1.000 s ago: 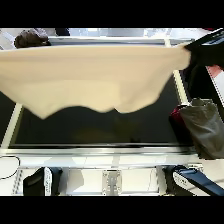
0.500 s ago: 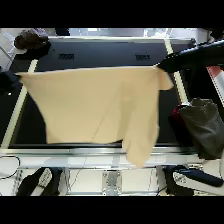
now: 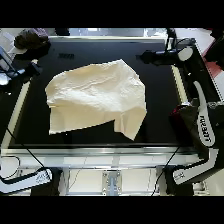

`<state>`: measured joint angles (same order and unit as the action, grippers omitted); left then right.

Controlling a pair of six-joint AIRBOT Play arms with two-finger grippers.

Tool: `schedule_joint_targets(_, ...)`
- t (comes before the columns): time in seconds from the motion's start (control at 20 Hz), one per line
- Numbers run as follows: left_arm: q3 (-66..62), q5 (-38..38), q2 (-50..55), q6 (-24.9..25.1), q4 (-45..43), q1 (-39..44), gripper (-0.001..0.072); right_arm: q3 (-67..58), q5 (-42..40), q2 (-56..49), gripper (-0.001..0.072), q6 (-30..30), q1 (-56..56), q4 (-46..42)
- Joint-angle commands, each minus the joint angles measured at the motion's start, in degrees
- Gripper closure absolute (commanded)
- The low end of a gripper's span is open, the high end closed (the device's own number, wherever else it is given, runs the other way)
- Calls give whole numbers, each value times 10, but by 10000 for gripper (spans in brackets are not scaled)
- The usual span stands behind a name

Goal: Fold the shirts.

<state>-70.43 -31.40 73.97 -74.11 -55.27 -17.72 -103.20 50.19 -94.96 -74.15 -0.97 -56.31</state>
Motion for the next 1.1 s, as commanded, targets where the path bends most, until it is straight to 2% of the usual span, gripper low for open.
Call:
schedule_joint_targets(0.0,-21,-12,-65,0,-15,-55,80,-73,150,19,228,-19,58,-72)
schedule_joint_targets(0.1,-13,-71,-132,0,-35,-120,80,-73,256,58,228,-18,112,-100)
schedule_joint_targets(0.2,36,-120,-208,-3,-35,-195,80,-63,322,85,227,-8,158,-100)
schedule_joint_targets(0.25,85,-141,-252,-26,-35,-234,80,-51,338,95,228,2,175,-99)
schedule_joint_targets(0.3,140,-161,-292,-63,-35,-267,81,-31,342,104,227,4,190,-98)
schedule_joint_targets(0.4,268,-203,-373,-171,-27,-320,80,17,333,110,227,15,211,-76)
schedule_joint_targets(0.45,334,-211,-408,-202,-22,-332,80,43,322,109,226,15,216,-63)
schedule_joint_targets(0.55,433,-212,-450,-202,7,-333,80,96,289,99,226,6,217,-53)
schedule_joint_targets(0.65,486,-243,-443,-202,58,-333,80,129,269,72,226,-22,217,-29)
schedule_joint_targets(0.85,499,-360,-349,-196,63,-333,80,133,287,-18,226,-31,216,69)
schedule_joint_targets(1.05,499,-378,-266,-195,55,-333,80,133,287,-73,226,-10,205,92)
